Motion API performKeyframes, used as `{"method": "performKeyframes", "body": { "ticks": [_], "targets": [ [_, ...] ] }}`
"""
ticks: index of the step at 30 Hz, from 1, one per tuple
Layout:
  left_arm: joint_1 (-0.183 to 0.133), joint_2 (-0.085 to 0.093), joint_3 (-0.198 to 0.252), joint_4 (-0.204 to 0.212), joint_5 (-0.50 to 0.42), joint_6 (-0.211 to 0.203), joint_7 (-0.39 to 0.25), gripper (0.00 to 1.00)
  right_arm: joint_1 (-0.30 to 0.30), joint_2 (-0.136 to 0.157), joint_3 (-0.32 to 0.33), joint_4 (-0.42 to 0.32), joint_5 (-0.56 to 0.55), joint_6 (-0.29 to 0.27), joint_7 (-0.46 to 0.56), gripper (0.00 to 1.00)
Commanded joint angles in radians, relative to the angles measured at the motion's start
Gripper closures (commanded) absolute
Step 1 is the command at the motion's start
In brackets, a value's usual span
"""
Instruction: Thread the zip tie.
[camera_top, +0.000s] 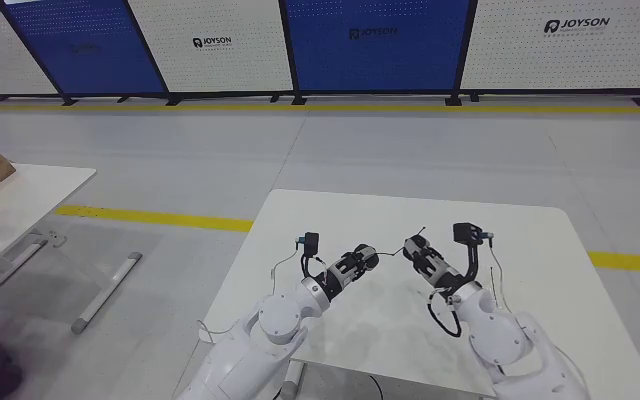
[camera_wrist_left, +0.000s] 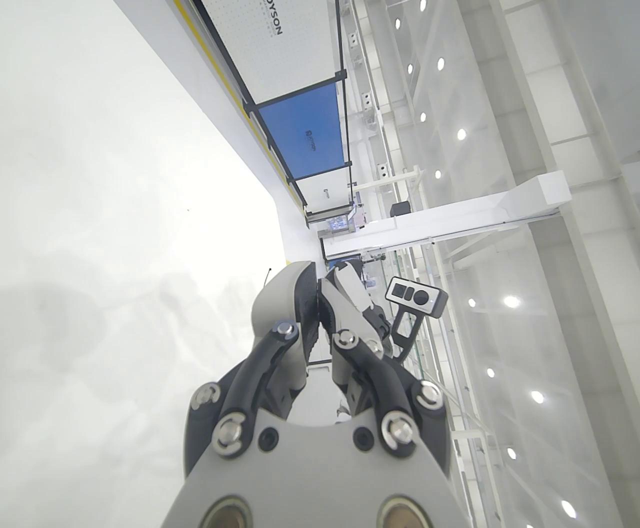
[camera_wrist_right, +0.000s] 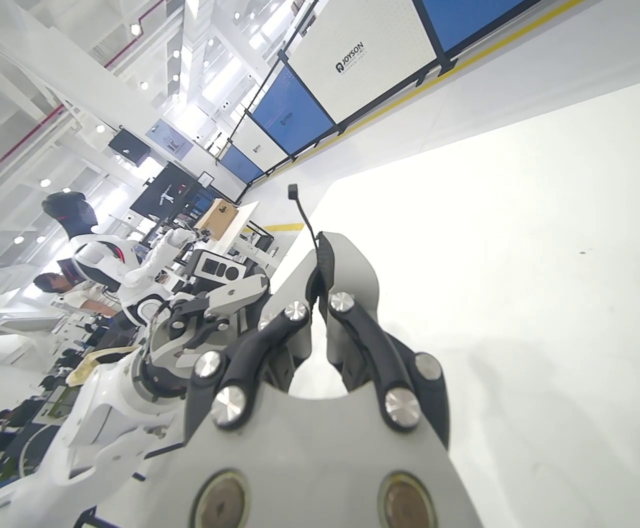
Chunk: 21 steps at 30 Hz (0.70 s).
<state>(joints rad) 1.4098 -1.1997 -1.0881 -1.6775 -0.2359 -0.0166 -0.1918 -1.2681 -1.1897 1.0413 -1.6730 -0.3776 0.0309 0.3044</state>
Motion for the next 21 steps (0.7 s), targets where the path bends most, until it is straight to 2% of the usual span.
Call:
{"method": "performKeyframes", "body": {
  "ticks": [1, 21],
  "targets": [
    [0.000, 0.000, 0.000, 0.000, 0.000, 0.000, 0.000, 1.00, 0.000, -0.002, 0.001, 0.001, 0.000, -0.001, -0.001, 1.00],
    [0.000, 0.000, 0.000, 0.000, 0.000, 0.000, 0.000, 1.00, -0.033, -0.009, 0.035, -0.022, -0.004, -0.018, -0.003, 1.00]
  ]
}}
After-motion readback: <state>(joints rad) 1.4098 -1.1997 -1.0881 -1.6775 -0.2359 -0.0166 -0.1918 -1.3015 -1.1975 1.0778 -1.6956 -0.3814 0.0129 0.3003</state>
